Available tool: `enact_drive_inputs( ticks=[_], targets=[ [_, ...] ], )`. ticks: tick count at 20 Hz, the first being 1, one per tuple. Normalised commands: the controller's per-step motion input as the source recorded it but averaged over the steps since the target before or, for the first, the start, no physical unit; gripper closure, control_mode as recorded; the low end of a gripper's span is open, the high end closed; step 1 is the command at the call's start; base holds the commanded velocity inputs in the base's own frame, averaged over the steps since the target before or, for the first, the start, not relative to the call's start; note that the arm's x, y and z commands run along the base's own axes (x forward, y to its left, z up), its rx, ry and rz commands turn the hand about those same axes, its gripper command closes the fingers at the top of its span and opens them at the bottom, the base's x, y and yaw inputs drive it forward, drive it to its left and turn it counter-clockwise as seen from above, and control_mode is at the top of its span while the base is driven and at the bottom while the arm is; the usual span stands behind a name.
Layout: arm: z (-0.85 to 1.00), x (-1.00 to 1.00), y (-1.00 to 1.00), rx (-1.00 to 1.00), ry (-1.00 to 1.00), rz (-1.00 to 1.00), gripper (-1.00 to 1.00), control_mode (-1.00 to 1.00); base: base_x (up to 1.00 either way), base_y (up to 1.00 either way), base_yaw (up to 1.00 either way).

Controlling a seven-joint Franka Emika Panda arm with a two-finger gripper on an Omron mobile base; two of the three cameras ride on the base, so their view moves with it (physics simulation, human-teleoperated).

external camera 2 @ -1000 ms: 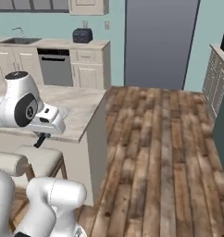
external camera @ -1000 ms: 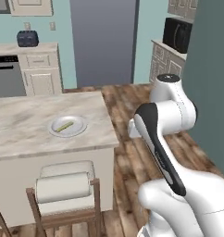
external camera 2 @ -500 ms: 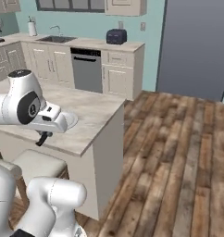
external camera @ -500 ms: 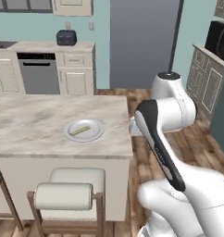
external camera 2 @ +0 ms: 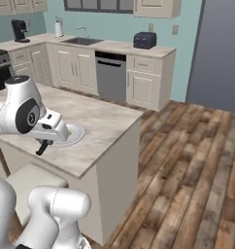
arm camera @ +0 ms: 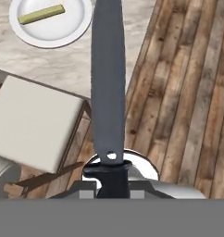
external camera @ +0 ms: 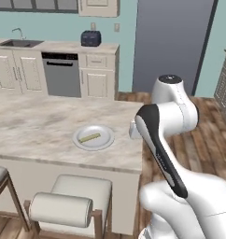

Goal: Retrieve the butter from the fridge and place it on a plate on the dining table. Then retrieve the butter knife by the fridge and place it near the plate.

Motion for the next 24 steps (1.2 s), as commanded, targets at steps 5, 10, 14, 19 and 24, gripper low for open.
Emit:
enact_drive_inputs(
  ticks=[5,10,14,19,24],
  targets=[
    [0.00,0.00,0.00,0.00,0.00,0.00,1.00,1.00,0.52,-0.12,-0.01],
    [0.00,0.00,0.00,0.00,0.00,0.00,1.00,1.00,0.43,0.00,-0.12],
    [-0.12,0.34,0.00,0.00,0.00,-0.15,1.00,-1.00,0.00,0.00,0.00],
    [-0.25,0.63,0.17,0.00,0.00,-0.27,1.00,-1.00,0.00,0.00,0.00],
    [-0.38,0.64,0.09,0.09,0.00,-0.19,1.00,-1.00,0.00,0.00,0.00]
  ],
)
